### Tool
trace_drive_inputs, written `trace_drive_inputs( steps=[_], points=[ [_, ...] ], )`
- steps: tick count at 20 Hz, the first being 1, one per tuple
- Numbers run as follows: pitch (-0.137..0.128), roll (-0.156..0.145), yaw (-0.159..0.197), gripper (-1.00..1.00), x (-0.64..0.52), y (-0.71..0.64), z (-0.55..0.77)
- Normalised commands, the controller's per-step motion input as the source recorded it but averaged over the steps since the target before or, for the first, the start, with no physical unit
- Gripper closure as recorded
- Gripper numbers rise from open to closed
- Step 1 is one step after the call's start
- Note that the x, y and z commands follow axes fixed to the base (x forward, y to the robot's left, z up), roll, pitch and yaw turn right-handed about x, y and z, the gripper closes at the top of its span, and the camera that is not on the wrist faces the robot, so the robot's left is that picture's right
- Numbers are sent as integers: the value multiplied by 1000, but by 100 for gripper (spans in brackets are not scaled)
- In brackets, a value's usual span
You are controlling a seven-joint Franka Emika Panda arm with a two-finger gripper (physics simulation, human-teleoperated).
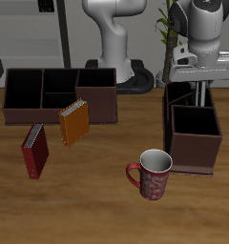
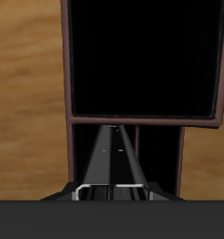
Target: Place the striped book into the left desk caddy's back compartment
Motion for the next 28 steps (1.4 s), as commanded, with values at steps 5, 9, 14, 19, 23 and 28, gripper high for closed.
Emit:
trace_drive_inputs(
  steps=[5, 9, 14, 19, 23, 28],
  points=[
    [24, 4, -7, 100, 48, 42, -179],
    [25, 12, -1, 100, 41, 72, -137],
    [45, 7, -26, 100, 69, 96, -183],
    [26, -7, -19, -100, 62, -43, -36],
    [-7, -9, -8, -100, 21, -67, 69],
    [-4, -2, -3, -100, 16, -72, 47]
  ],
)
